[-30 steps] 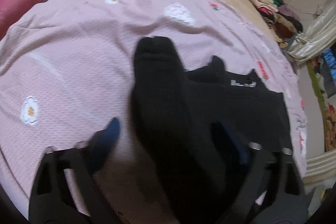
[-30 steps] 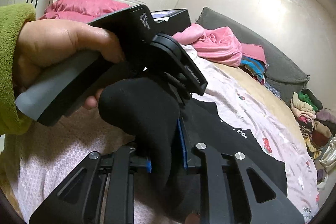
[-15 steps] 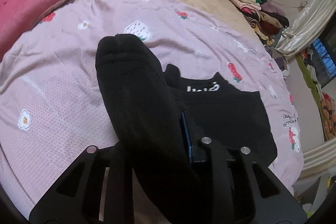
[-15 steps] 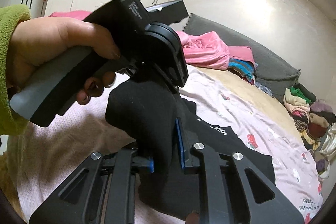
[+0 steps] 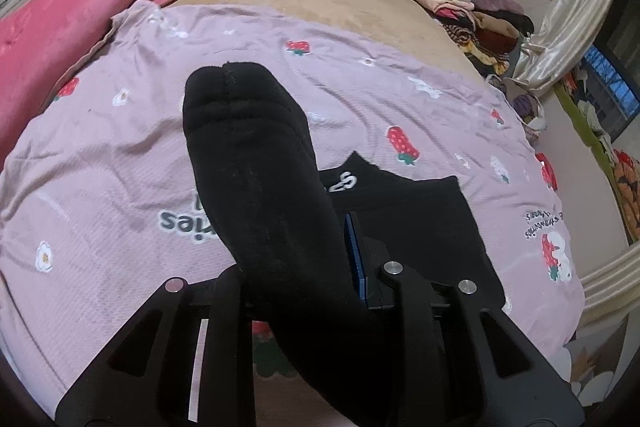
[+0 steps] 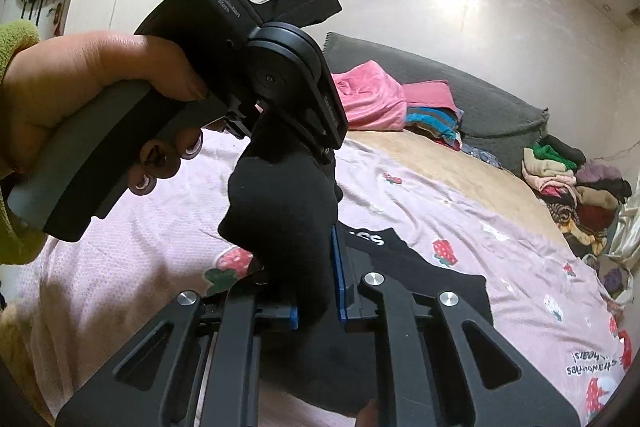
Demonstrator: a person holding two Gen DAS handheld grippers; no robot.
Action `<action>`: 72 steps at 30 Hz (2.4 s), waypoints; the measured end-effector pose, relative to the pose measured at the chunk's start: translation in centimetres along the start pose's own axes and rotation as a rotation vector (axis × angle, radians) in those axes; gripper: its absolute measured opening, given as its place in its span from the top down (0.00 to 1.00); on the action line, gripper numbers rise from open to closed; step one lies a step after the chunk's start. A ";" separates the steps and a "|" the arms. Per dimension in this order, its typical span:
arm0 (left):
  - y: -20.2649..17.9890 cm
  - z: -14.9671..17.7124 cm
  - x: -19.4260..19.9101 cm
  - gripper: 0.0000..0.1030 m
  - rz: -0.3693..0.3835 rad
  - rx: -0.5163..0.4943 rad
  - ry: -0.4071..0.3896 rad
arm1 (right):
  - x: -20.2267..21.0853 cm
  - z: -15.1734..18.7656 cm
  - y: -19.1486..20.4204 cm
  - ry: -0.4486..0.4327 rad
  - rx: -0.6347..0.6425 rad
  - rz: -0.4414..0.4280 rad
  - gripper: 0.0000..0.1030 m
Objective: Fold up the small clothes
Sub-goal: 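Lift the gripped side with both tools and fold it over the sweatshirt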
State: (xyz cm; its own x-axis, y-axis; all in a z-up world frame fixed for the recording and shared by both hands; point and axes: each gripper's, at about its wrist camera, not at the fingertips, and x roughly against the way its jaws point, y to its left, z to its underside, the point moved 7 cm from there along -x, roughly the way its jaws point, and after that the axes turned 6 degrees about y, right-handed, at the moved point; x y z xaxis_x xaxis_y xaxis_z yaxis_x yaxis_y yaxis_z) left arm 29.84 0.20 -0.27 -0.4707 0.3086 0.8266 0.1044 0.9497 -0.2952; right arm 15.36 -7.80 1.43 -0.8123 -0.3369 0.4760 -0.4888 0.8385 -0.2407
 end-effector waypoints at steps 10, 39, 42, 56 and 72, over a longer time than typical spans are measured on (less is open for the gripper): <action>-3.8 -0.5 -1.2 0.84 0.001 -0.039 0.011 | 1.4 1.6 -2.2 0.006 -0.055 0.026 0.89; -11.2 -0.2 -8.3 0.75 0.013 -0.107 0.123 | -0.2 7.4 -9.9 0.125 -0.204 0.054 0.89; -11.7 0.0 -9.2 0.73 0.015 -0.110 0.142 | -0.4 8.2 -10.5 0.143 -0.234 0.044 0.89; -13.2 0.1 -13.0 0.58 -0.013 -0.134 0.203 | -2.0 10.7 -13.0 0.223 -0.447 -0.086 0.89; -14.0 -0.8 -12.7 0.18 0.130 -0.056 0.168 | -3.5 14.2 -15.9 0.325 -0.754 -0.273 0.70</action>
State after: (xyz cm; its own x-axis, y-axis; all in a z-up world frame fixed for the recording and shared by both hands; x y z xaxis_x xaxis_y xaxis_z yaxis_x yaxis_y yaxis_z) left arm 35.08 -16.99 -6.18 -0.2981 0.4288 0.8528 0.2055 0.9013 -0.3813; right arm 21.46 -25.99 -8.41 -0.5093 -0.5255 0.6815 -0.2190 0.8450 0.4878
